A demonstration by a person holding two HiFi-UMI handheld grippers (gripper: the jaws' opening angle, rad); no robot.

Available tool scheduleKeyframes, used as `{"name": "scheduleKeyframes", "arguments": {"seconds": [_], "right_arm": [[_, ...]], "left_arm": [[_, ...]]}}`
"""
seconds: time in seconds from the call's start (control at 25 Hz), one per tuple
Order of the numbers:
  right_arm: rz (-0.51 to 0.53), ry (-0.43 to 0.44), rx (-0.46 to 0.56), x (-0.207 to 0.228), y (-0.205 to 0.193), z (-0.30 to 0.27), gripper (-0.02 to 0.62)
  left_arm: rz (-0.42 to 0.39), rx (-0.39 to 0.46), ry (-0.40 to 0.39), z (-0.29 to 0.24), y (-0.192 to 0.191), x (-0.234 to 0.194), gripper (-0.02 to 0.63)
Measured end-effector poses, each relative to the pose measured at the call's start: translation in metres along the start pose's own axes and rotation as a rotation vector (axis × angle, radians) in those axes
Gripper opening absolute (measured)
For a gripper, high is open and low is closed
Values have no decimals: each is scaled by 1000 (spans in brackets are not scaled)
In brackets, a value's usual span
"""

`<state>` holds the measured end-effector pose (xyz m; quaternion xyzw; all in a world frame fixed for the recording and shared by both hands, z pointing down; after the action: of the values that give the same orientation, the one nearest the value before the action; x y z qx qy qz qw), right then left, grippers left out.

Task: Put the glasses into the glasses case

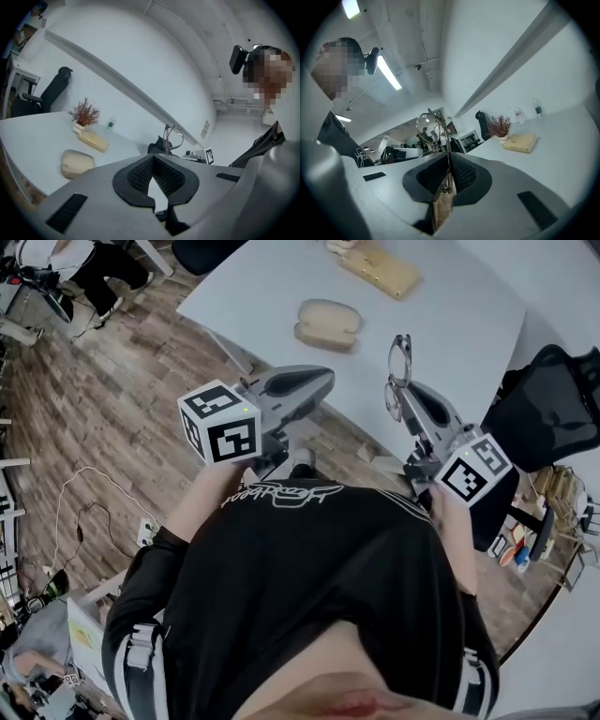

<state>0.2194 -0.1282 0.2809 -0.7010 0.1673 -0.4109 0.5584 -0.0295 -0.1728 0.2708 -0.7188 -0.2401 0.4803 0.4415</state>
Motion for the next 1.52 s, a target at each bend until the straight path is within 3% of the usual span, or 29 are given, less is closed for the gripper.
{"name": "scheduleKeyframes", "arguments": {"seconds": [0.4, 0.72, 0.96, 1.12, 1.52], "right_arm": [[-6, -35, -27, 54, 18, -104, 23], [40, -89, -60, 62, 15, -108, 23], [69, -122, -121, 95, 14, -147, 23], [95, -128, -152, 103, 16, -155, 23], [266, -146, -250, 129, 16, -183, 23]], "left_arm": [[37, -12, -4, -11, 51, -116, 6], [55, -26, -15, -20, 48, -130, 6], [104, -45, -9, -30, 54, -180, 6], [128, -62, 0, -31, 51, -192, 6], [150, -78, 46, -33, 43, -214, 6]]}}
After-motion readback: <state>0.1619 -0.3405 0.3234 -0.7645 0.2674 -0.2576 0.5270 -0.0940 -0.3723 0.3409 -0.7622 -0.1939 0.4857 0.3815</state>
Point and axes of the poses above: the fingertips, and each gripper's own axes: z backward along the fingers, x to its right, y out of its top, the point moved 9 cm from there along z, backward along the fingers, and after that the axes turned 6 degrees about y, right-handed, at the moved point
